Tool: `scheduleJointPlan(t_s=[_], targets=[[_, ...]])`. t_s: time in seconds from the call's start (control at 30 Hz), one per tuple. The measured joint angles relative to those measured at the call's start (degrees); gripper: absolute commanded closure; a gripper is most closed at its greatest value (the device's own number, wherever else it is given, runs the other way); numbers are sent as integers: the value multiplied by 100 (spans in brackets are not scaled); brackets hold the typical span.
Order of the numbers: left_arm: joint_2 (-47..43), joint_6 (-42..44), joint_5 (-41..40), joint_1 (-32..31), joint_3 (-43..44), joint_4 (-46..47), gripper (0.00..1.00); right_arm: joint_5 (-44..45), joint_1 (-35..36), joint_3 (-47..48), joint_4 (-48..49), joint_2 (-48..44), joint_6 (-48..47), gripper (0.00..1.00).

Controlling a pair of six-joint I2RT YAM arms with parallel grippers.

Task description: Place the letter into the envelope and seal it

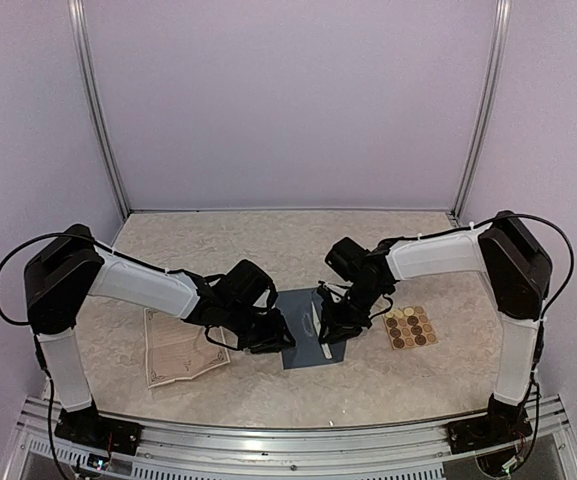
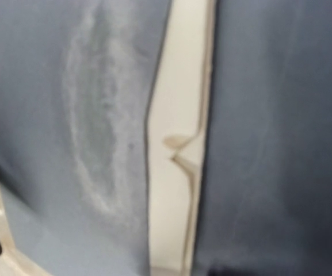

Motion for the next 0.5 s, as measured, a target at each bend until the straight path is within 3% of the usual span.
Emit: scheduleJointPlan(t_s=[0.2,0.5], targets=[[0,0,2,2,2,0,64,-28,46,96,-11,83,-20,81],[42,4,4,2,74,-92,67,17,70,210,-146,146,-24,83]])
